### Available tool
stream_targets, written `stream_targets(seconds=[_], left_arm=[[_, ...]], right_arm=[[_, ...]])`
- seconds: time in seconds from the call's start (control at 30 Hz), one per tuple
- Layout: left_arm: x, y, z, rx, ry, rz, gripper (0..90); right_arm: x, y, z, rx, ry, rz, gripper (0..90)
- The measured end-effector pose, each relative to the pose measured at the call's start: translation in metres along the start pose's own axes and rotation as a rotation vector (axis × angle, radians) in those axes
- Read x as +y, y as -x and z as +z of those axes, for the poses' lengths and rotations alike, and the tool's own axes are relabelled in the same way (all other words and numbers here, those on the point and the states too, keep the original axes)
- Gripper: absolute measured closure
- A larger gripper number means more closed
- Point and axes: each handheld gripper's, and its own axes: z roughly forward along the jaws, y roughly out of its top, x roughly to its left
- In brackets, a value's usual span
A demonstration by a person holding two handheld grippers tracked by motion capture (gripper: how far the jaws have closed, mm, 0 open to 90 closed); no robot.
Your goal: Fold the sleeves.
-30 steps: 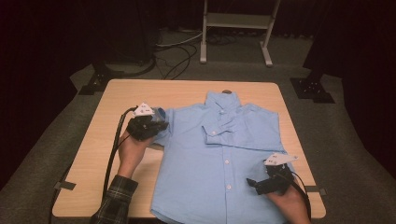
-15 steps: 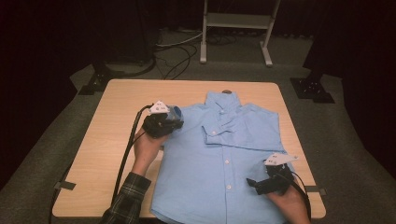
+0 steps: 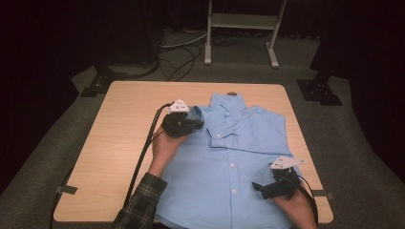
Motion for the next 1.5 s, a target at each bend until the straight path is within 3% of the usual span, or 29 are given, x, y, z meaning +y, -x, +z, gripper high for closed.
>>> stream_targets(seconds=[0.37, 0.7, 1.37, 1.43, 1.5], left_arm=[[0.027, 0.025, 0.03, -0.085, 0.024, 0.038, 88.8], [0.037, 0.042, 0.053, -0.173, 0.044, 0.038, 88.8], [0.008, 0.026, 0.092, -0.266, -0.055, -0.063, 88.4], [0.006, 0.025, 0.094, -0.267, -0.056, -0.066, 87.5], [0.005, 0.024, 0.094, -0.268, -0.053, -0.077, 80.2]], right_arm=[[0.0, 0.0, 0.0, 0.0, 0.001, -0.002, 0.0], [0.0, 0.0, 0.0, 0.0, 0.003, 0.0, 0.0], [0.0, 0.0, 0.0, 0.0, -0.001, -0.002, 0.0], [0.0, 0.0, 0.0, 0.001, -0.001, -0.002, 0.0], [0.0, 0.0, 0.0, 0.001, 0.0, 0.0, 0.0]])
